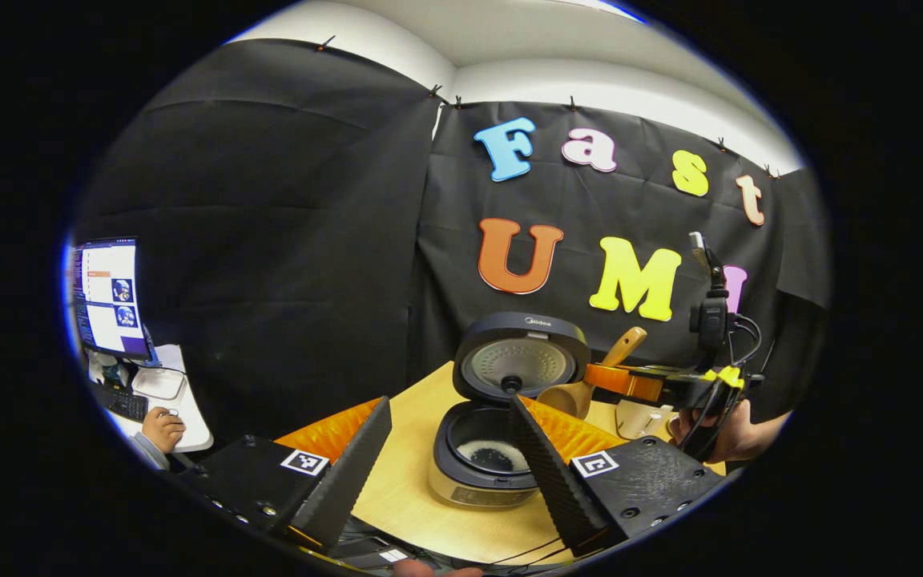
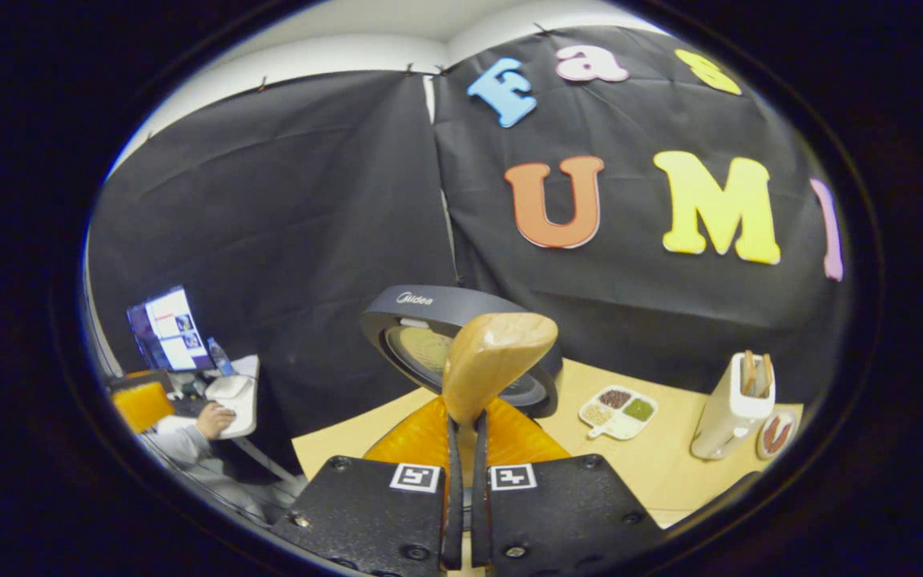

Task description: Close the left gripper, press the button to open the rice cooker; take a wooden spoon from the chopstick holder with the right hand, scoop a spoonful of rice and pour it into the rice cooker, then put the wooden spoon back into the chopstick holder.

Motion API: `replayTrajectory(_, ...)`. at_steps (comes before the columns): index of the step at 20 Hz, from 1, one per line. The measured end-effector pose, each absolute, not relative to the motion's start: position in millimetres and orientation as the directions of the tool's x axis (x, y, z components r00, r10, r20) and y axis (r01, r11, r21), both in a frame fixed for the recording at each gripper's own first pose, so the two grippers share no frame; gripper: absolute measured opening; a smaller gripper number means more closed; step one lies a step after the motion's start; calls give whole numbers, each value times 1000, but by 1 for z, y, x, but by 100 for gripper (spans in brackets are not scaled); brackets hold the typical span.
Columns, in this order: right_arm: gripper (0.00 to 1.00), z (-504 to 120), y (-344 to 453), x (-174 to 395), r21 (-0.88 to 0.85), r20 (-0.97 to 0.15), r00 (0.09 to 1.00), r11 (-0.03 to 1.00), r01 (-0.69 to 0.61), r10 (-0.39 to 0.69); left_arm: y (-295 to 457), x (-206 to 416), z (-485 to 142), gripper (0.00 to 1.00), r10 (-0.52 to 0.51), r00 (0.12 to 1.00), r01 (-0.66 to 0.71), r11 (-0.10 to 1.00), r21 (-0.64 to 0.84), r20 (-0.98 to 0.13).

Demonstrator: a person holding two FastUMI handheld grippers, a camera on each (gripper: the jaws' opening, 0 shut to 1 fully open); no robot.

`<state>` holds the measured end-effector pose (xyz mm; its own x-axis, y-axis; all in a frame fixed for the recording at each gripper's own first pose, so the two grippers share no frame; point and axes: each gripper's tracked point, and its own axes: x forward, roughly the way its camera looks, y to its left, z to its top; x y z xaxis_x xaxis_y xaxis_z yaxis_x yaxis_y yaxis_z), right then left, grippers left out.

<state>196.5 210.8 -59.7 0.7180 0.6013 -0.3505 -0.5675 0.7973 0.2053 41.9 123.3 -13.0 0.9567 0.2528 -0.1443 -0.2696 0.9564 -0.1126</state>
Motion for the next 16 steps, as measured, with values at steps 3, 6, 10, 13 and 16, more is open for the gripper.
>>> replayTrajectory(3, 10, -50, 172, 196, 321, -349, 747, 821, -472, 567, 114, 57, -13, 95, 206, 967, -225, 967, -121, -147)
replayTrajectory(6, 10, -49, 116, 205, 383, -346, 796, 849, -364, 497, 105, 78, -12, 95, 152, 977, -173, 975, -143, -147)
replayTrajectory(10, 10, -53, 8, 211, 377, -379, 873, 913, -157, 307, 93, 100, -11, 95, 98, 985, -118, 983, -137, -144)
replayTrajectory(13, 10, -61, -70, 207, 326, -411, 900, 945, -5, 146, 88, 112, -19, 95, 72, 984, -92, 989, -116, -164)
replayTrajectory(16, 10, -70, -147, 207, 272, -434, 901, 951, 144, -12, 80, 124, -19, 95, 61, 984, -83, 988, -127, -166)
